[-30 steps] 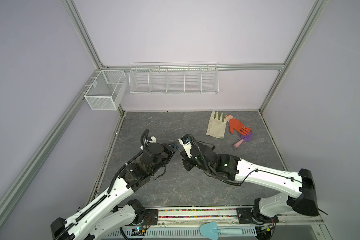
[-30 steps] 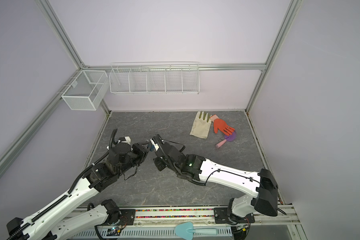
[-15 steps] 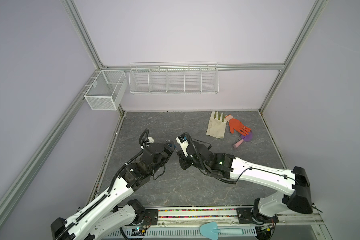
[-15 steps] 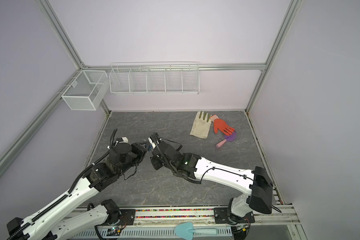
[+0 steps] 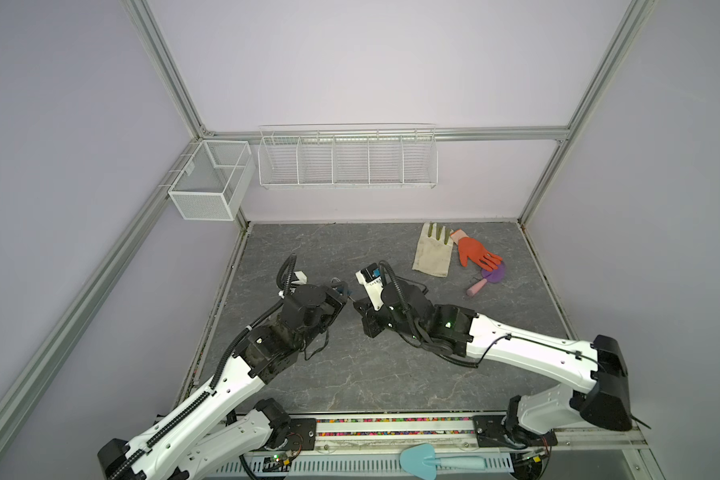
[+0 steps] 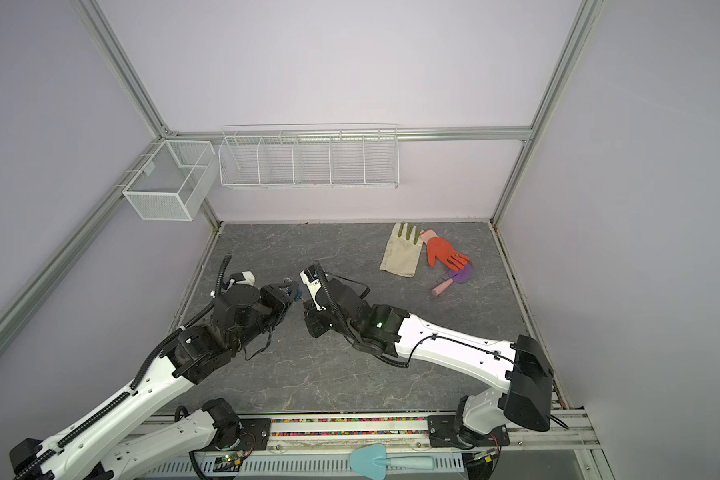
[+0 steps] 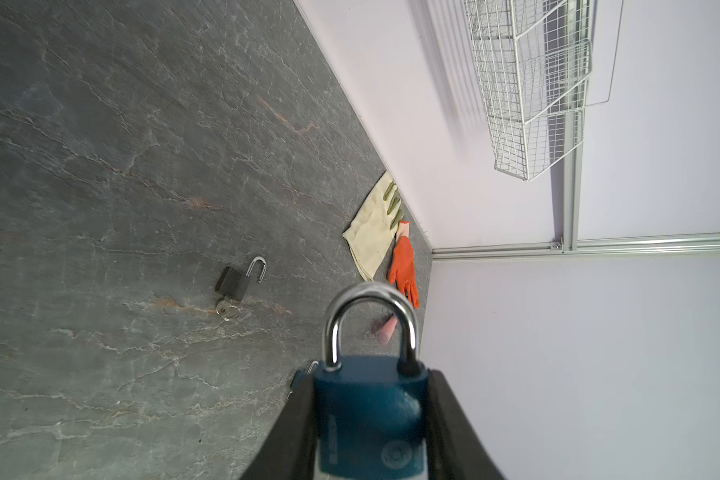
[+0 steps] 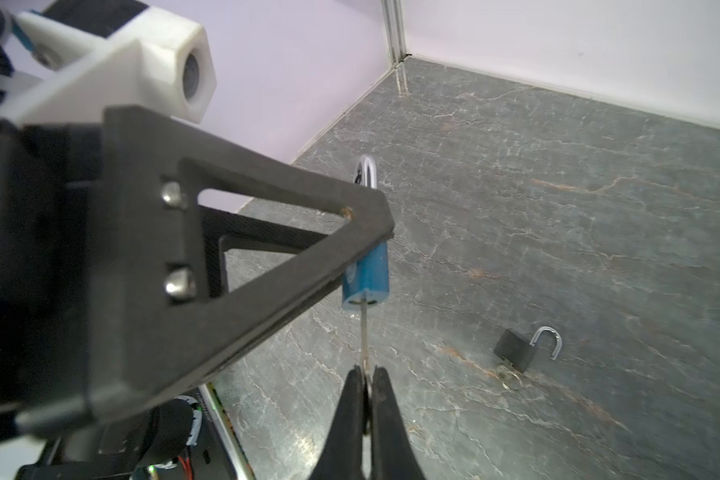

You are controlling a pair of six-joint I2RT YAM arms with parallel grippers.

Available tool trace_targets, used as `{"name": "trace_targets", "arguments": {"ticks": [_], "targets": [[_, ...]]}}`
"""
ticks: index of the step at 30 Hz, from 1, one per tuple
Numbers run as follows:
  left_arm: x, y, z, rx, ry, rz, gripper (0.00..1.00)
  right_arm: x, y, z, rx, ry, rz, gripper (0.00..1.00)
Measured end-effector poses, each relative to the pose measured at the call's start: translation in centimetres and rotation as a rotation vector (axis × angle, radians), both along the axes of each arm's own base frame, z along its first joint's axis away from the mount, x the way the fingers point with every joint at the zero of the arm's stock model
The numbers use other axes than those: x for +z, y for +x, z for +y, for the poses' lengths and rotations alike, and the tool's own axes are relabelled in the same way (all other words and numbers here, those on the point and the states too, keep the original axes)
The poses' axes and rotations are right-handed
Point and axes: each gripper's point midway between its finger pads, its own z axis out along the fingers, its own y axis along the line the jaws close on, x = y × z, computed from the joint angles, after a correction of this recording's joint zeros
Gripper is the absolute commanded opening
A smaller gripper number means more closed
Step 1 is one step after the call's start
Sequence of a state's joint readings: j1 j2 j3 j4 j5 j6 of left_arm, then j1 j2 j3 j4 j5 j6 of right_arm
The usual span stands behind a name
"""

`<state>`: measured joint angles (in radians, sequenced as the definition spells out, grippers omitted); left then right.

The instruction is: Unlock with the key

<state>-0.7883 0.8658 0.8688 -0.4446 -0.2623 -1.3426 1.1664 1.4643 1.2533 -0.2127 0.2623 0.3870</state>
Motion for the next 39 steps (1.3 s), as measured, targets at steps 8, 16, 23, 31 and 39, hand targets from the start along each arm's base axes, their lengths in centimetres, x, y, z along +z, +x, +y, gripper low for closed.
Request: {"name": "trace_targets", "arguments": {"ticks": [8, 16, 23, 31, 39], "targets": [[-0.3, 0.0, 0.2, 0.031, -0.026, 0.025, 0.03, -0.2, -0.7, -0.1, -0.008, -0.035, -0.016, 0.07], [-0.7, 0.2, -0.1, 0.044, -0.045, 0.047, 0.02, -0.7, -0.9, 0.0, 0.002, -0.044, 0.004, 0.07], [-0.7, 0.2, 0.0, 0.047, -0.051, 0.049, 0.02, -0.3, -0.3, -0.4, -0.03, -0.053, -0.009, 0.07], [-0.7, 0.1, -0.3, 0.036, -0.058, 0.051, 0.02, -0.2, 0.2, -0.8, -0.05, -0.061, -0.016, 0.07], [-0.1, 0.4, -0.5, 0.039, -0.09, 0.04, 0.02, 0.4, 0.4, -0.6, -0.05, -0.062, -0.025, 0.07]]}}
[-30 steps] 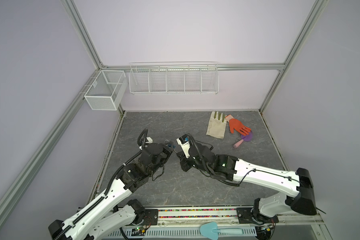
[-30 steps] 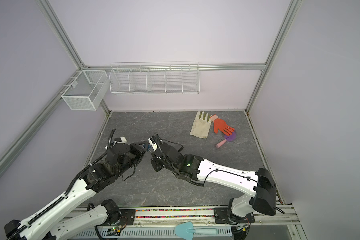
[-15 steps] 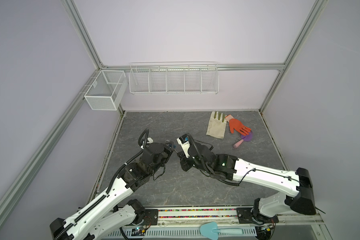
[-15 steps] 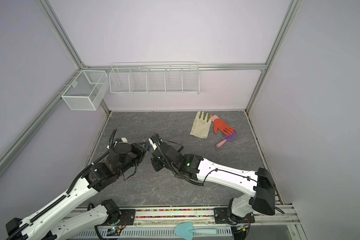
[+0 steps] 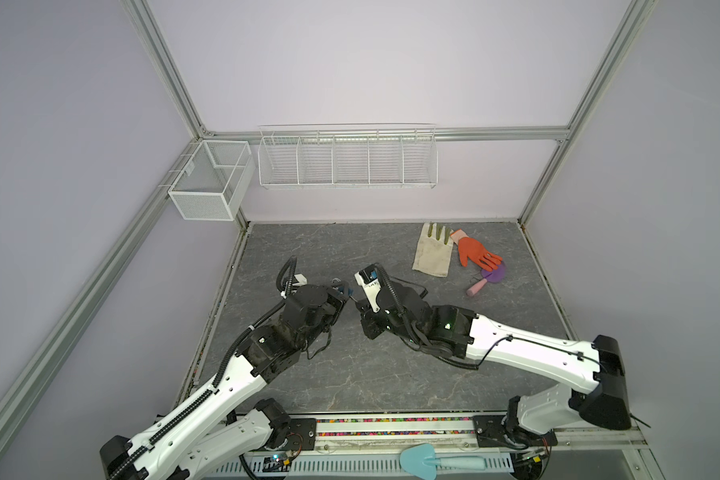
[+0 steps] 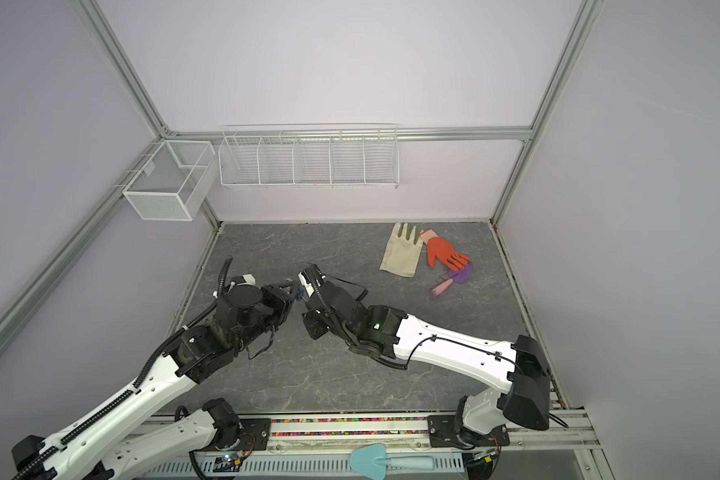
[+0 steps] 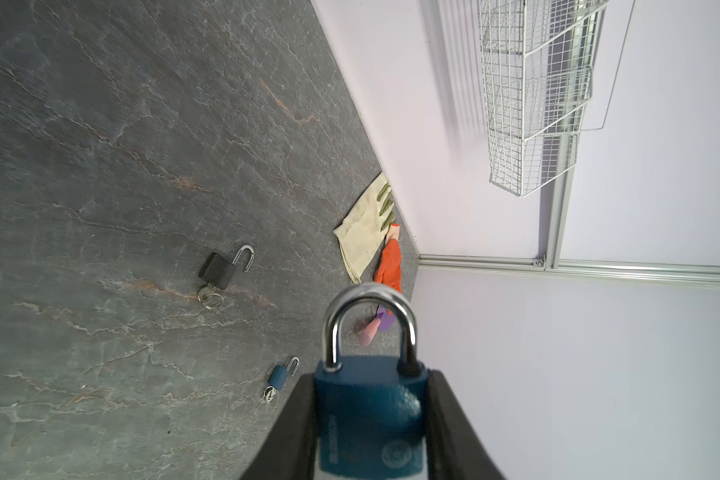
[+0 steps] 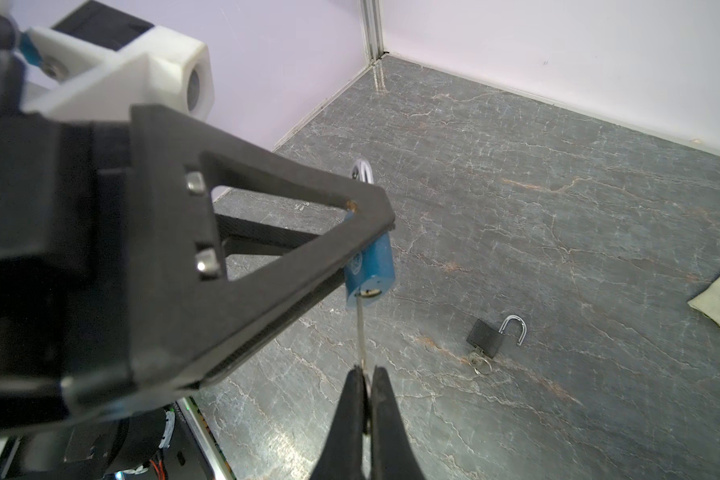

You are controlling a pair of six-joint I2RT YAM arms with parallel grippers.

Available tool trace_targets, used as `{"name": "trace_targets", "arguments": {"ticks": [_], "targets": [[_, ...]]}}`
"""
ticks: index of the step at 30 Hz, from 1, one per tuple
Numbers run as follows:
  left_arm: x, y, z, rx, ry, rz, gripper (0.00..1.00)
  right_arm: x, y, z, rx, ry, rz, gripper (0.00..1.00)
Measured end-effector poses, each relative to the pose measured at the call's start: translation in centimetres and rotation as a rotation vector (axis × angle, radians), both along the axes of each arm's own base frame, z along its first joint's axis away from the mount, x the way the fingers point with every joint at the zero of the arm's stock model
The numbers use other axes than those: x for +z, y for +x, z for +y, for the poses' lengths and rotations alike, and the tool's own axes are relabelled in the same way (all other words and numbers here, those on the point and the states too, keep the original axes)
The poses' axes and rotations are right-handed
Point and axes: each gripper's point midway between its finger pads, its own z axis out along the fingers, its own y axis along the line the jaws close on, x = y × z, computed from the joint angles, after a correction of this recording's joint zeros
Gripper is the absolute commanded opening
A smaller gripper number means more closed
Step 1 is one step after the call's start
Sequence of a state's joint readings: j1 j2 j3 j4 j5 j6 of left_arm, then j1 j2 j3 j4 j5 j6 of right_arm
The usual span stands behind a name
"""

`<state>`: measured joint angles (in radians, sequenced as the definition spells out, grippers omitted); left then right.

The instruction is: Unlock with the key

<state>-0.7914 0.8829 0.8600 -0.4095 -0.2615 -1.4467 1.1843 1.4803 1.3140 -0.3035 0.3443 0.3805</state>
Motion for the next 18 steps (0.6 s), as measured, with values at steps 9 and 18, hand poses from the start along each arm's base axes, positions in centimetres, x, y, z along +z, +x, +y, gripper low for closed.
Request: {"name": "trace_targets", "arguments": {"ticks": [9, 18], "targets": [[0.22, 0.12, -0.09, 0.001, -0.023, -0.002, 0.02, -0.18, 0.39, -0.17, -0.017, -0.024, -0.013, 0.06], [0.13, -0.2, -0.64, -0.029, -0.038, 0.006, 0.02, -0.07, 0.66, -0.28, -0.025, -0.024, -0.022, 0.07]]}}
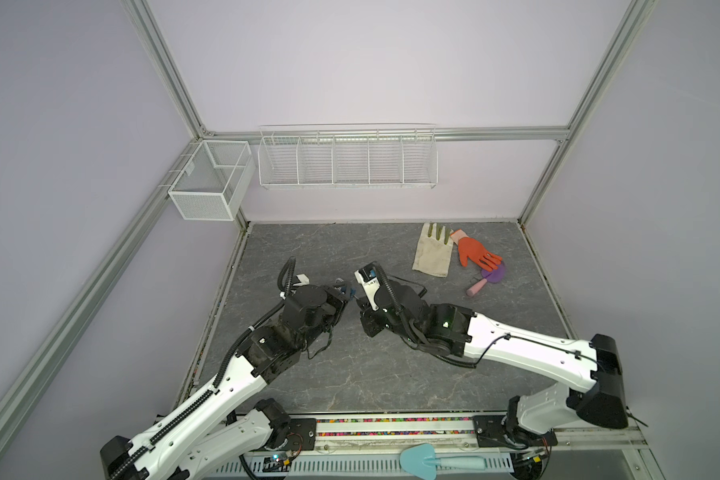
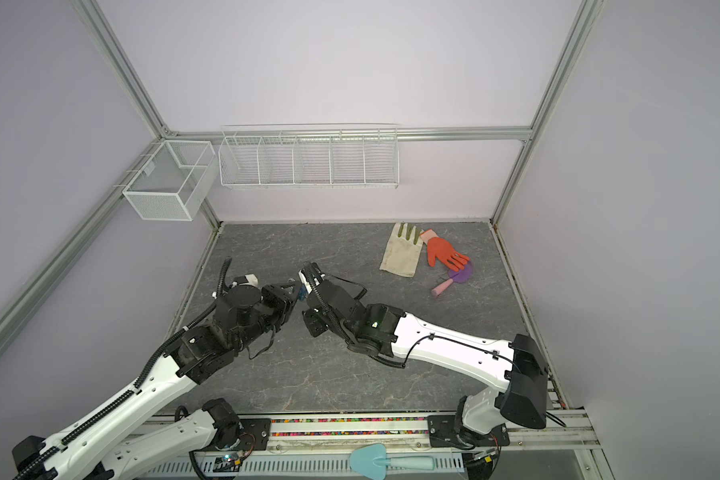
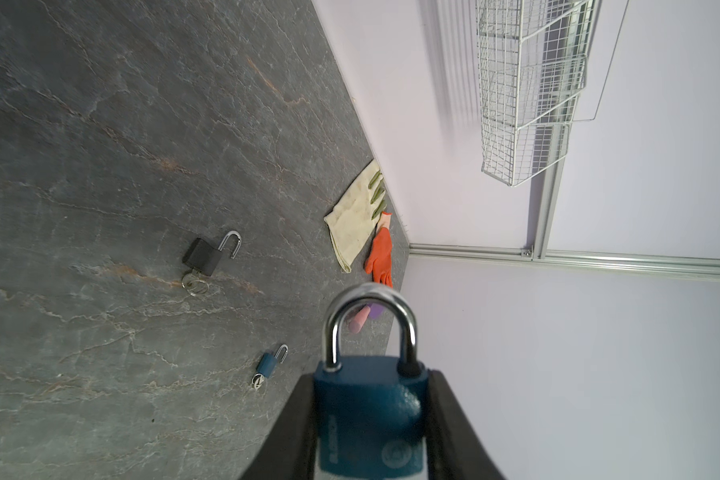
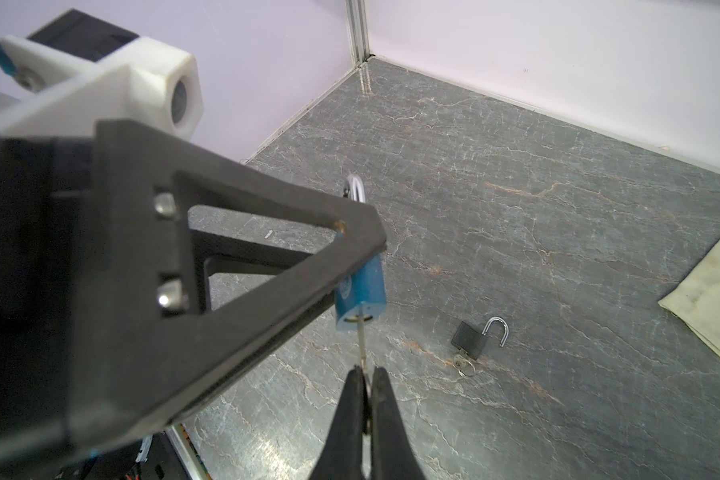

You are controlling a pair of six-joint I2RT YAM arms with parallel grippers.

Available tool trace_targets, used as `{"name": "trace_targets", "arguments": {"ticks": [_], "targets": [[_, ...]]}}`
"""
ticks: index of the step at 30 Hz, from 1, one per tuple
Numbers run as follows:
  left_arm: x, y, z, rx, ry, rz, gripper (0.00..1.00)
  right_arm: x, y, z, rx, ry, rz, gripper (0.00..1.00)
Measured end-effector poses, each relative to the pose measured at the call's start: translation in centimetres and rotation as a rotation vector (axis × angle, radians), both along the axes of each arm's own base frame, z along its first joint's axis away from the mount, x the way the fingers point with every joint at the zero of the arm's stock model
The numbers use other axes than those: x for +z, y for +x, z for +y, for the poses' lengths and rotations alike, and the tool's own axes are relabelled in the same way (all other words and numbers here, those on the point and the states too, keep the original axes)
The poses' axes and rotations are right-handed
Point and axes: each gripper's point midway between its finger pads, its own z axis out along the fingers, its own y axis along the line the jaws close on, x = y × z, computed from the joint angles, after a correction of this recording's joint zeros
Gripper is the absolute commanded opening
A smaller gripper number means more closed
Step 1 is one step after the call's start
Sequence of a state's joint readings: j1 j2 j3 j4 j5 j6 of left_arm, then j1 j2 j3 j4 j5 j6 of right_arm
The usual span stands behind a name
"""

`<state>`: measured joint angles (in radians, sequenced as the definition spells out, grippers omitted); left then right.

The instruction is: Unlock with the key

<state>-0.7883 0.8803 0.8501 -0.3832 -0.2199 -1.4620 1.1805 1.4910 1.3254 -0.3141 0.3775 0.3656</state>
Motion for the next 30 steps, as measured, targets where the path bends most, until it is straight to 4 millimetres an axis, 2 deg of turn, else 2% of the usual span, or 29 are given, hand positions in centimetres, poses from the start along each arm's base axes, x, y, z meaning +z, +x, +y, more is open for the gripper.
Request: {"name": "trace_targets", "arguments": {"ticks": [13, 21, 25, 30], "targets": [[0.0, -0.3, -0.6, -0.054, 0.019, -0.006, 0.01, 0.2, 0.6, 0.4, 0.034, 0.049, 0.059, 0.06], [1.2, -0.2, -1.2, -0.074, 0.01, -0.041, 0.01, 1.3, 0.8, 0.2, 0.038, 0.079, 0.112, 0.06], [1.2, -0.2, -1.2, -0.072, 0.017, -0.05, 0.0, 1.3, 0.7, 0.2, 0.033, 0.151, 0.177, 0.06], [2.0, -0.6, -2.2, -0.124, -0.034, -0.103, 0.0, 2.3, 0.4, -1.0, 0.046, 0.303, 0.266, 0.07]]}}
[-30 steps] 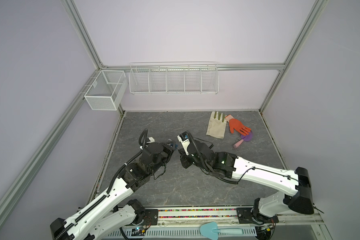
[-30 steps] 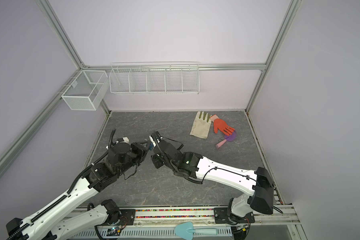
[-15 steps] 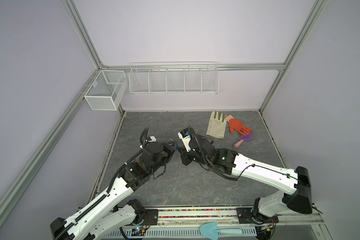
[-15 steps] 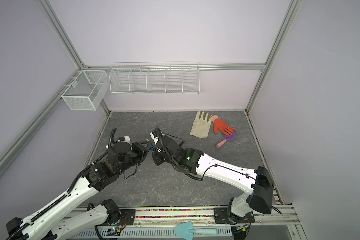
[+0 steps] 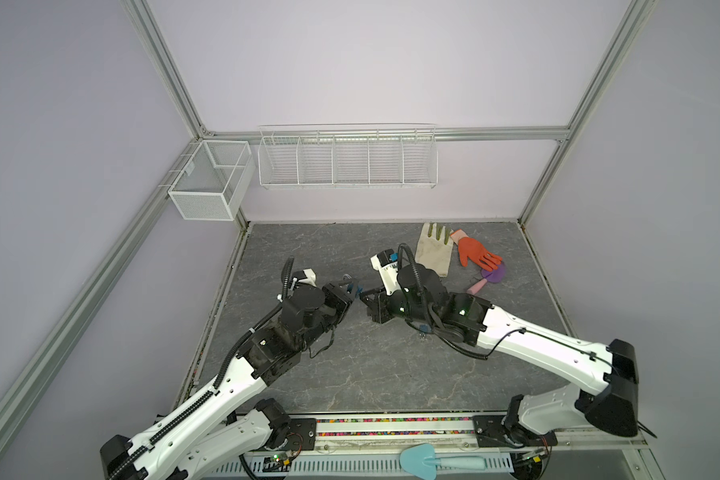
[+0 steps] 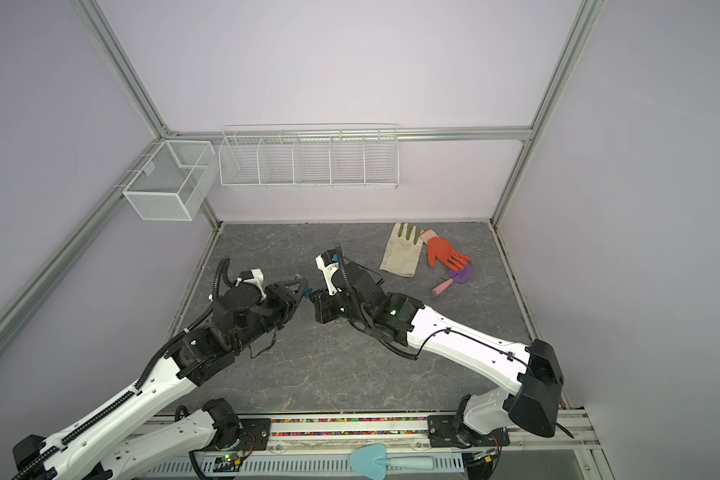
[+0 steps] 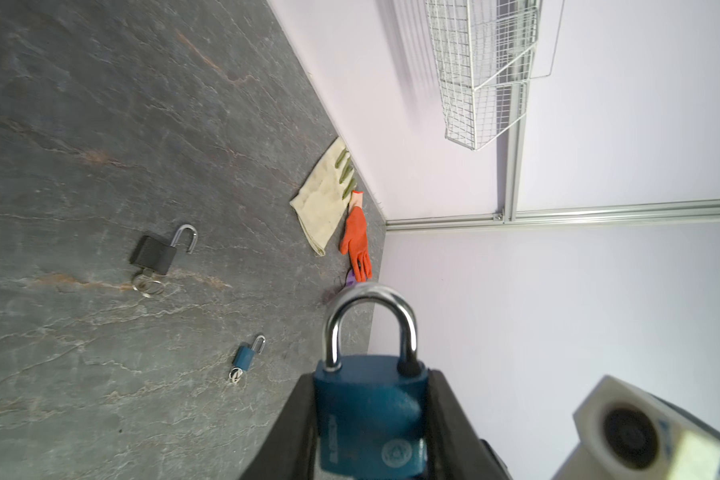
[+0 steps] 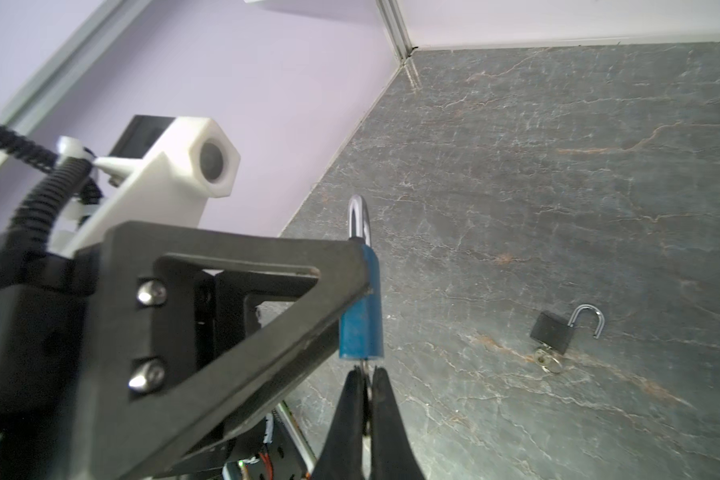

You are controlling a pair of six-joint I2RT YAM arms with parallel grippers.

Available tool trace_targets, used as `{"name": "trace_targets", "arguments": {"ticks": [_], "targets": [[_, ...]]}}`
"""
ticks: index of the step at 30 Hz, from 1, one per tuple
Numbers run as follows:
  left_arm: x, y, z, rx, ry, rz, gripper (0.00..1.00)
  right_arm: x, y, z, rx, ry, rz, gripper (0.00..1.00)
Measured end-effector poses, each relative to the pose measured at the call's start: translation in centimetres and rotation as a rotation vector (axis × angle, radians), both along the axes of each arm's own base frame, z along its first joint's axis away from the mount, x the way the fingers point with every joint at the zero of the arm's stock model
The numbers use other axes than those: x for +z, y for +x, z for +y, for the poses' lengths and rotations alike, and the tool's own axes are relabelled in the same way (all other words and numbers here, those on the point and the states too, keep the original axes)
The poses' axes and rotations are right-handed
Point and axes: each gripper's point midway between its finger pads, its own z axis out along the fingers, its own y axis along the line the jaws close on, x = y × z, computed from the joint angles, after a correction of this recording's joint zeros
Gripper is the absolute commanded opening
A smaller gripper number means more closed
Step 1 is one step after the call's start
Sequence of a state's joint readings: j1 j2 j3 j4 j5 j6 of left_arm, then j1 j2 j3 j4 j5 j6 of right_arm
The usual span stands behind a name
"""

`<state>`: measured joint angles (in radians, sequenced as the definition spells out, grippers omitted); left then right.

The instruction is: Unlock with the key

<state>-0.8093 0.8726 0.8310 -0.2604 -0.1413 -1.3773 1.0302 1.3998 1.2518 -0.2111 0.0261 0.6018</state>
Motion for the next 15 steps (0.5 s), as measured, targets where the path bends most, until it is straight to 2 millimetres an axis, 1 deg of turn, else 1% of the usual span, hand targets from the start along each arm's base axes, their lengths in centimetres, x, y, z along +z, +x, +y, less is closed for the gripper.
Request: {"name": "trace_targets", "arguments": {"ticks": [4, 8, 11, 15], "targets": [[1.9, -0.3, -0.6, -0.039, -0.051, -0.059, 0.0, 1.8, -0.3, -0.6, 0.009, 0.114, 0.037, 0.07], [3.6, -0.8, -0.1, -0.043, -0.095, -0.117, 0.0, 3.6, -0.8, -0.3, 0.036, 0.21, 0.058, 0.06], [4.5, -0.9, 0.0, -0.042, -0.115, -0.15, 0.0, 4.5, -0.9, -0.1, 0.044, 0.26, 0.069, 0.06], [5.1, -0.9, -0.1, -0.049, -0.118, -0.179, 0.0, 5.0, -1.0, -0.3, 0.035, 0.303, 0.088, 0.06]]}}
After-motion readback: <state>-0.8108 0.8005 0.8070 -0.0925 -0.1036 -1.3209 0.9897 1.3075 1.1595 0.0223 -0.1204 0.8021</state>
